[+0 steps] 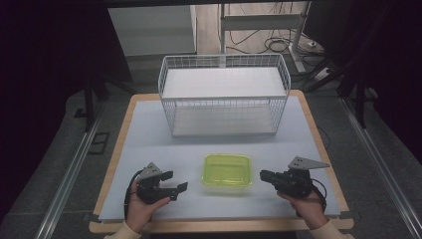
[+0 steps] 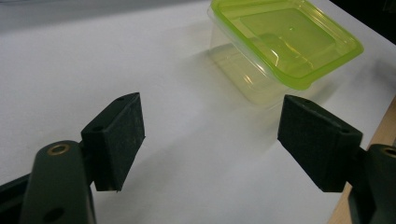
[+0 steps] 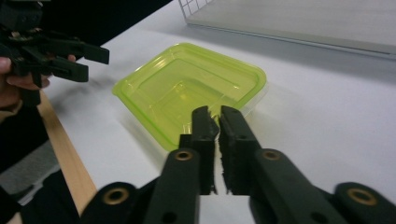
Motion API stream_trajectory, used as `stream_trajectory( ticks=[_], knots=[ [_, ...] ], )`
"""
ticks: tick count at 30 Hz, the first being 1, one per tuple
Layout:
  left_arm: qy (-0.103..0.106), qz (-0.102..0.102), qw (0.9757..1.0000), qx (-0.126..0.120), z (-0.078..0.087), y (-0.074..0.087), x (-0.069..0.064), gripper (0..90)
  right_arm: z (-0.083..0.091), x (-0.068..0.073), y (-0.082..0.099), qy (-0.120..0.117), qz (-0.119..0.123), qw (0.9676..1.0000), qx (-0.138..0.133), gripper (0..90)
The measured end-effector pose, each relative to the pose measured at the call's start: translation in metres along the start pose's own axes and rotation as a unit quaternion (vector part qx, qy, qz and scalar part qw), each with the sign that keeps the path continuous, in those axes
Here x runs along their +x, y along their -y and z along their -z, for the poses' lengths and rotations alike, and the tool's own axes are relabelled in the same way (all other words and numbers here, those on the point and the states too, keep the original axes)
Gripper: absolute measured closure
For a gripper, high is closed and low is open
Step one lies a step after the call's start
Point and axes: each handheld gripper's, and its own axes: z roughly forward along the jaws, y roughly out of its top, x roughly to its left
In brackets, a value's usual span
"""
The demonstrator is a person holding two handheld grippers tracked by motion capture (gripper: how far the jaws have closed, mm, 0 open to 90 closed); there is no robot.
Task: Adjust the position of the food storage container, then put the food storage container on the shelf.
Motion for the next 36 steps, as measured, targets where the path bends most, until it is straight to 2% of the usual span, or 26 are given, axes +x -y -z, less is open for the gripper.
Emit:
stream_trajectory(
  ticks=[3,4,5,6,9,10,12,13,14,15,17,18,19,20,22,25,26,29,31,36],
  knots=[
    [-0.01,0.005,0.9999,0.008,-0.001,-0.001,0.001,22.3,-0.002,-0.003,-0.001,-0.02,-0.009,0.9998,-0.002,64.3],
    [-0.01,0.005,0.9999,0.008,-0.001,-0.001,0.001,22.4,-0.002,-0.003,-0.001,-0.02,-0.009,0.9998,-0.002,64.3],
    [-0.011,0.01,0.9998,0.013,-0.001,-0.003,0.002,22.4,-0.004,-0.003,-0.002,-0.024,-0.008,0.9997,0.0,59.7],
    [-0.011,0.018,0.9996,0.02,-0.001,-0.007,0.002,22.9,-0.006,-0.004,-0.004,-0.02,-0.009,0.9998,0.001,46.8],
    [-0.005,0.025,0.9994,0.022,0.0,-0.012,0.001,23.4,-0.007,-0.004,-0.005,-0.011,-0.002,0.9999,-0.003,41.7],
    [0.0,0.027,0.9993,0.024,0.0,-0.017,-0.001,23.5,-0.008,-0.004,-0.006,0.002,0.001,1.0,-0.002,37.0],
    [0.004,0.032,0.9992,0.024,0.0,-0.02,-0.002,23.5,-0.009,-0.004,-0.006,0.003,-0.003,1.0,-0.002,36.1],
    [0.009,0.036,0.999,0.024,-0.001,-0.022,-0.003,23.6,-0.009,-0.005,-0.007,-0.002,-0.013,0.9999,-0.001,34.5],
    [0.019,0.051,0.9982,0.027,-0.002,-0.027,-0.004,23.7,-0.012,-0.007,-0.01,-0.009,-0.024,0.9997,0.003,33.0],
    [0.019,0.051,0.9982,0.027,-0.002,-0.027,-0.004,23.7,-0.012,-0.007,-0.01,-0.009,-0.024,0.9997,0.003,33.0],
    [0.033,0.064,0.997,0.028,-0.003,-0.034,-0.006,23.7,-0.018,-0.008,-0.017,-0.015,-0.022,0.9996,0.013,31.2],
    [0.037,0.068,0.9966,0.027,-0.004,-0.042,-0.009,24.1,-0.024,-0.008,-0.024,-0.023,-0.026,0.9993,0.016,30.0],
    [0.037,0.068,0.9966,0.027,-0.004,-0.042,-0.009,24.1,-0.024,-0.008,-0.024,-0.023,-0.026,0.9993,0.016,30.0],
    [0.04,0.065,0.9967,0.029,-0.005,-0.047,-0.011,24.2,-0.029,-0.009,-0.031,-0.026,-0.037,0.9987,0.021,30.3],
    [0.06,0.07,0.9952,0.031,-0.008,-0.053,-0.015,24.2,-0.033,-0.008,-0.036,-0.023,-0.043,0.9985,0.023,30.6],
    [0.059,0.071,0.9951,0.036,-0.012,-0.055,-0.015,24.3,-0.037,-0.007,-0.041,-0.016,-0.051,0.9982,0.026,31.8],
    [0.06,0.075,0.9946,0.038,-0.014,-0.056,-0.014,24.5,-0.039,-0.005,-0.043,-0.016,-0.062,0.9977,0.025,33.6],
    [0.056,0.077,0.9944,0.045,-0.019,-0.057,-0.012,26.9,-0.041,-0.004,-0.042,-0.013,-0.065,0.9973,0.031,34.9],
    [0.042,0.071,0.9953,0.05,-0.024,-0.057,-0.011,28.2,-0.043,-0.004,-0.041,-0.012,-0.07,0.9968,0.037,36.0],
    [0.064,0.094,0.992,0.055,-0.035,-0.061,-0.007,29.1,-0.046,-0.01,-0.037,-0.01,-0.099,0.9939,0.047,38.6]
  ],
)
